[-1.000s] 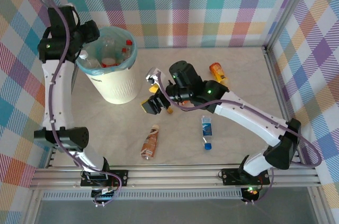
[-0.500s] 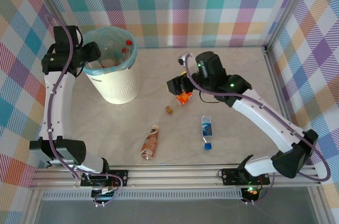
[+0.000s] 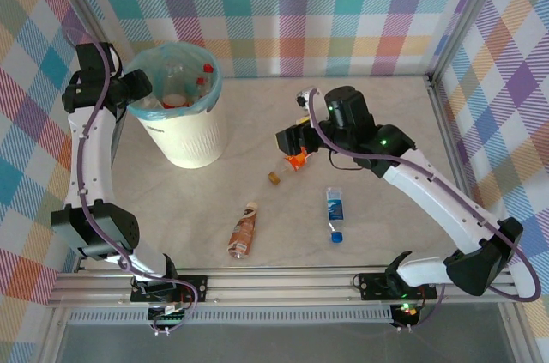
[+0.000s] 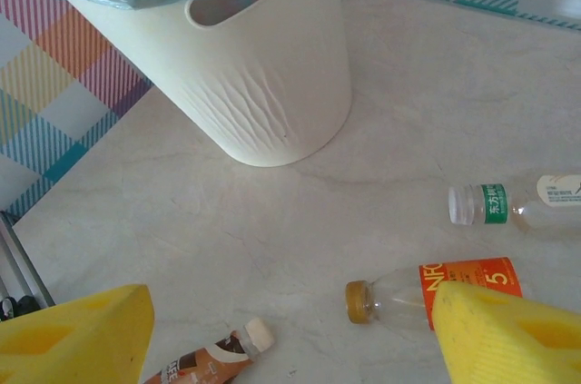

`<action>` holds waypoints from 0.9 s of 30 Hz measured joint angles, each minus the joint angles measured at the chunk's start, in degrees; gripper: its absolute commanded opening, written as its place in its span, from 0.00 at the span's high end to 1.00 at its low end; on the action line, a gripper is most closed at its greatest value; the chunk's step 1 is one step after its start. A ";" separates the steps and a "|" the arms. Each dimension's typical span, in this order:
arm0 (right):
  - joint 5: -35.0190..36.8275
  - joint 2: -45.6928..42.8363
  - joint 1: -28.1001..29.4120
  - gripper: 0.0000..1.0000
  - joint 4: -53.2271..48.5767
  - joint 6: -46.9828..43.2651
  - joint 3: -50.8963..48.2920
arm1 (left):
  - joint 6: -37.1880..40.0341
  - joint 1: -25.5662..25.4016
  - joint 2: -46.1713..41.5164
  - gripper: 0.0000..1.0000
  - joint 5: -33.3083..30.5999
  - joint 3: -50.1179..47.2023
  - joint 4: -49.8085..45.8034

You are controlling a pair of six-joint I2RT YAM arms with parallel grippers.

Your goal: Put the plastic bottles in the bin

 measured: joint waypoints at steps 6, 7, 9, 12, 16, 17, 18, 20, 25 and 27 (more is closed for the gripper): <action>-0.50 2.36 -4.37 0.13 -3.13 1.75 1.97 | -1.14 0.00 -1.09 0.28 -1.84 4.02 -1.20; -0.74 3.06 -5.86 0.12 -3.74 2.01 2.40 | -1.18 0.00 -2.03 0.28 -2.29 4.09 -1.16; -1.20 4.39 -8.94 0.11 -4.74 2.32 2.84 | -1.44 0.00 -4.26 0.28 -2.99 4.11 -1.22; -1.66 7.10 -14.29 0.10 -6.27 2.27 3.10 | -1.57 -0.76 -8.41 0.28 -3.26 3.93 -0.90; -1.68 11.76 -21.62 0.09 -7.39 1.77 3.10 | -1.49 -6.51 -14.19 0.28 -3.63 2.29 -0.28; -1.46 13.14 -23.47 0.08 -7.61 1.29 3.15 | -1.33 -9.31 -15.45 0.28 -3.65 1.31 0.02; -1.09 14.47 -24.92 0.08 -7.89 0.83 3.26 | -1.22 -12.39 -16.57 0.28 -3.69 0.04 0.57; -0.11 16.98 -27.36 0.06 -8.17 -0.09 3.72 | -0.87 -18.43 -18.18 0.28 -3.61 -2.80 1.75; 2.60 23.96 -31.54 0.04 -9.25 -2.91 6.80 | 0.15 -32.30 -18.80 0.27 -2.60 -9.27 3.85; 3.41 26.77 -32.63 0.04 -9.49 -4.11 8.02 | 0.81 -37.03 -18.03 0.27 -2.25 -10.25 4.04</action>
